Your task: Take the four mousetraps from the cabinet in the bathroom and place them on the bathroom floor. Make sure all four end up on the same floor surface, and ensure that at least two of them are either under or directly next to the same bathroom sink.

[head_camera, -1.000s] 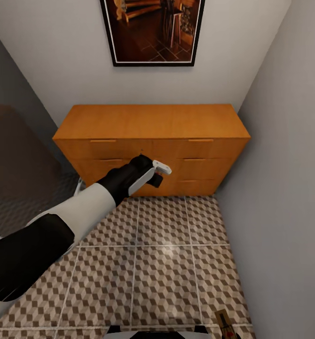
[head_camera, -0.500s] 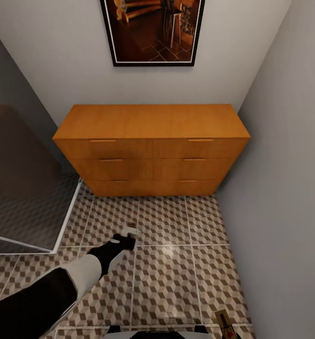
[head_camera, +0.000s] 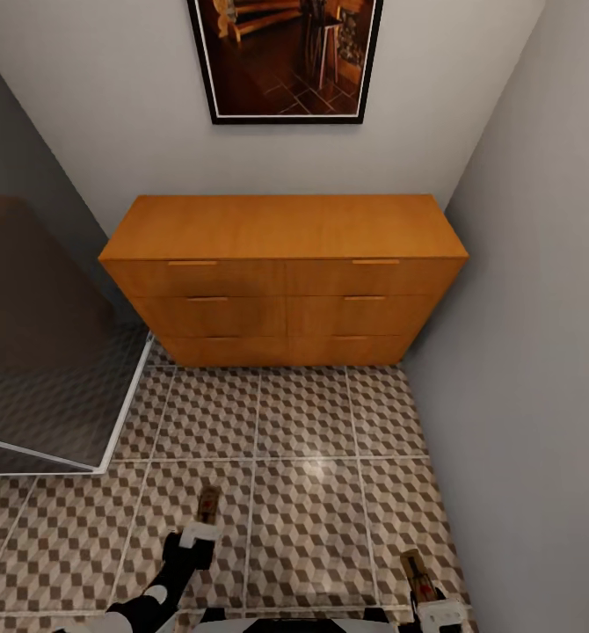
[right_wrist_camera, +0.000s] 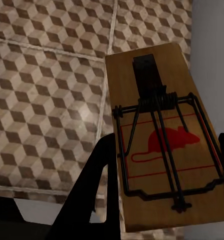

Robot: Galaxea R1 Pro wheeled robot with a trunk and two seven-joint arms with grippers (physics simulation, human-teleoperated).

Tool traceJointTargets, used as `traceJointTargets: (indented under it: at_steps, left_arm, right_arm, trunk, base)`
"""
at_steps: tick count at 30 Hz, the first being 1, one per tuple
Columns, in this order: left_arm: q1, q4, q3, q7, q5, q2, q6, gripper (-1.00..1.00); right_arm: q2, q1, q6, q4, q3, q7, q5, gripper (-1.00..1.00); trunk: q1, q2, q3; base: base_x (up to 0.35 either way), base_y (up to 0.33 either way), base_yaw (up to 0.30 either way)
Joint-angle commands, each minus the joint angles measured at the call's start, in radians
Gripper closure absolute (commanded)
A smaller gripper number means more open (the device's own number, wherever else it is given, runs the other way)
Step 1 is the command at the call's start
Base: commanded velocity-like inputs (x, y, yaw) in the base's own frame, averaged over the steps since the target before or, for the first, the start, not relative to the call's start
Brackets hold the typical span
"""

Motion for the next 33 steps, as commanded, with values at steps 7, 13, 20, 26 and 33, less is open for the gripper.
traceJointTargets:
  at_steps: [7,13,20,26,33]
  left_arm:
    - [0.074,0.003,-0.006,0.074,-0.005,0.005,-0.125,1.00]
    - [0.117,0.004,-0.006,0.178,-0.006,0.007,-0.195,1.00]
    - [0.144,0.003,-0.003,0.191,-0.002,0.050,-0.273,1.00]
    - [0.145,0.003,-0.003,0.191,-0.002,0.053,-0.275,1.00]
    - [0.145,0.003,-0.003,0.191,-0.002,0.051,-0.276,1.00]
  right_arm:
    - [0.000,-0.011,0.183,-0.193,-0.002,0.000,0.011,1.00]
    - [-0.002,-0.013,0.242,-0.276,-0.001,0.008,0.011,1.00]
    - [-0.005,-0.011,0.149,-0.283,0.001,0.138,0.009,1.00]
    - [-0.005,-0.008,0.137,-0.281,0.001,0.147,0.008,1.00]
    - [-0.005,-0.006,0.130,-0.282,-0.002,0.146,0.007,1.00]
  trunk:
    - [0.001,-0.002,-0.001]
    - [0.001,-0.002,-0.001]
    - [0.001,-0.002,-0.001]
    - [0.001,-0.002,-0.001]
    - [0.001,-0.002,-0.001]
  base:
    - [0.000,0.000,0.000]
    - [0.000,0.000,0.000]
    - [0.000,0.000,0.000]
    - [0.000,0.000,0.000]
    - [0.000,0.000,0.000]
